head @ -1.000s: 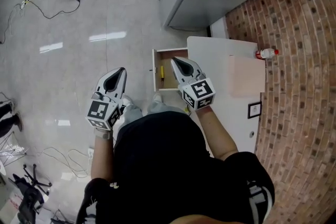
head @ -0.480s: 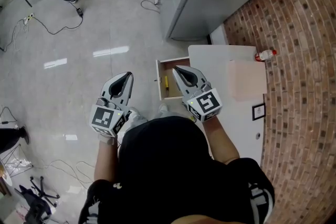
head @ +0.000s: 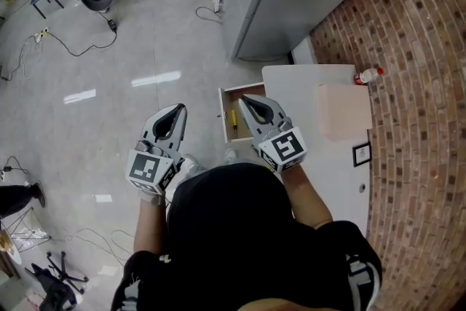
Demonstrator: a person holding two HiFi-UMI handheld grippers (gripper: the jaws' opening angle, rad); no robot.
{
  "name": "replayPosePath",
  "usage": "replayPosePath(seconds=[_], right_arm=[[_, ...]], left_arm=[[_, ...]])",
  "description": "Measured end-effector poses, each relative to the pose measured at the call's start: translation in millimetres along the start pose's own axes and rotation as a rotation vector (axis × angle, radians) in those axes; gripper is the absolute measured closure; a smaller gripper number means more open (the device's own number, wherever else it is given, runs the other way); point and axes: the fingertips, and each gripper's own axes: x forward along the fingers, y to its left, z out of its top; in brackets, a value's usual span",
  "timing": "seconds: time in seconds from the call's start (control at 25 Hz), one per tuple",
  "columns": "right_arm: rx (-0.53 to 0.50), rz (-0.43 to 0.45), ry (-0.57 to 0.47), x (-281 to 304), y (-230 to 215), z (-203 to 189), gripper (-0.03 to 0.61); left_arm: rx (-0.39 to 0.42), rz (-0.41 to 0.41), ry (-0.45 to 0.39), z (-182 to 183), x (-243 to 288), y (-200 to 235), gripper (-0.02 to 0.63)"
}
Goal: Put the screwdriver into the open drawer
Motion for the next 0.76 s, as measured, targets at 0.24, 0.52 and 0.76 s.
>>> replayPosePath(seconds=[0.24, 0.52, 0.76], right_arm=[[0.003, -0.005, -0.005, -2.7, 1.0, -1.3, 0.568], [0.001, -0.008, 0.000, -3.1, 1.2, -0.9, 0.568], [0.002, -0.009, 0.015, -3.9, 4.1, -5.3, 0.568]], left_arm=[[0.001, -0.003, 0.002, -2.3, -1.6, -2.9, 0.609], [0.016, -0.009, 0.004, -0.3, -2.2, -5.9, 0.609], [0.009, -0.010, 0.001, -0.5, -5.0, -6.0, 0.609]])
